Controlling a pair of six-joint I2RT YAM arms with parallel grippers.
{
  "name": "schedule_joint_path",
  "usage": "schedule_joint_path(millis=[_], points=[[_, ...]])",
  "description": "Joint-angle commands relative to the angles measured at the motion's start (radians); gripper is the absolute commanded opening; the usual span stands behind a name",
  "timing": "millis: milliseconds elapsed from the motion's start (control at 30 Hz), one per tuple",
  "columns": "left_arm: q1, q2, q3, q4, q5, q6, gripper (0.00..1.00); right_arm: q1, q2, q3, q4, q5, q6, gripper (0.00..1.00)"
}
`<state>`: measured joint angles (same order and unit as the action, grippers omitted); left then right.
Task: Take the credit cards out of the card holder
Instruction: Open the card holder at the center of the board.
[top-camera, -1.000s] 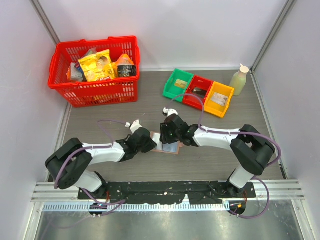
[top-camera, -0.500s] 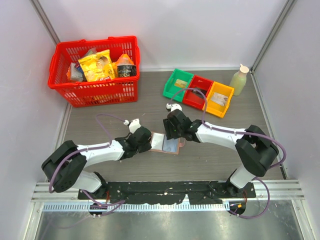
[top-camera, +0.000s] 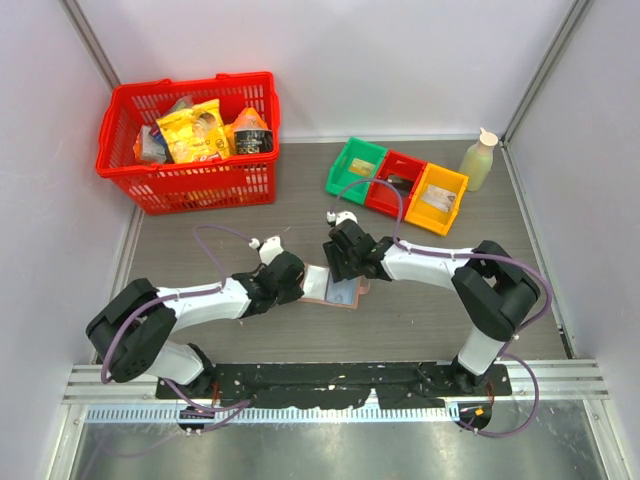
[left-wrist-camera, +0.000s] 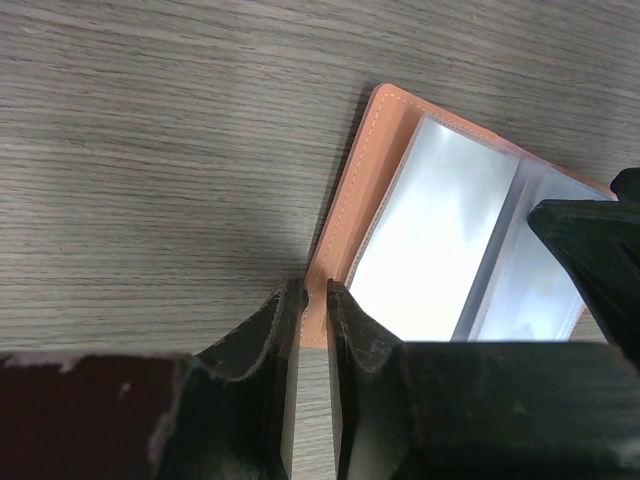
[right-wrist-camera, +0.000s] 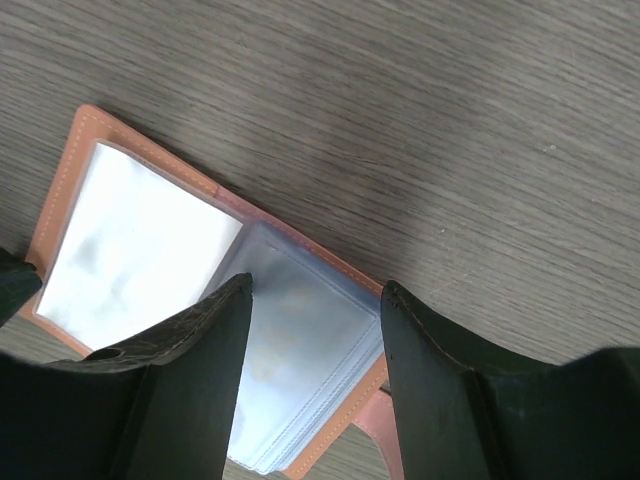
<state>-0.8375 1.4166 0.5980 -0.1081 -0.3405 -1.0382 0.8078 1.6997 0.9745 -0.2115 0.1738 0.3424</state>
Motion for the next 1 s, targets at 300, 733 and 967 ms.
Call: schedule_joint_path(millis=[300,733,967], points=[[-0.015,0.031,-0.009,-0.038,0.006,-0.003,0.17,-0.004,-0.021,0.026,-0.003,-0.043,0.004,0.52],[-0.028,0.013,-0.055,0.016,0.063,-0.077,0.13,-0.002,-0.100,0.023,-0.035,0.010,0.018,0.51],[-0.058,-0.045,-0.110,0.047,0.069,-0.154,0.10,-0.002,-0.152,0.001,-0.103,0.079,0.024,0.64]])
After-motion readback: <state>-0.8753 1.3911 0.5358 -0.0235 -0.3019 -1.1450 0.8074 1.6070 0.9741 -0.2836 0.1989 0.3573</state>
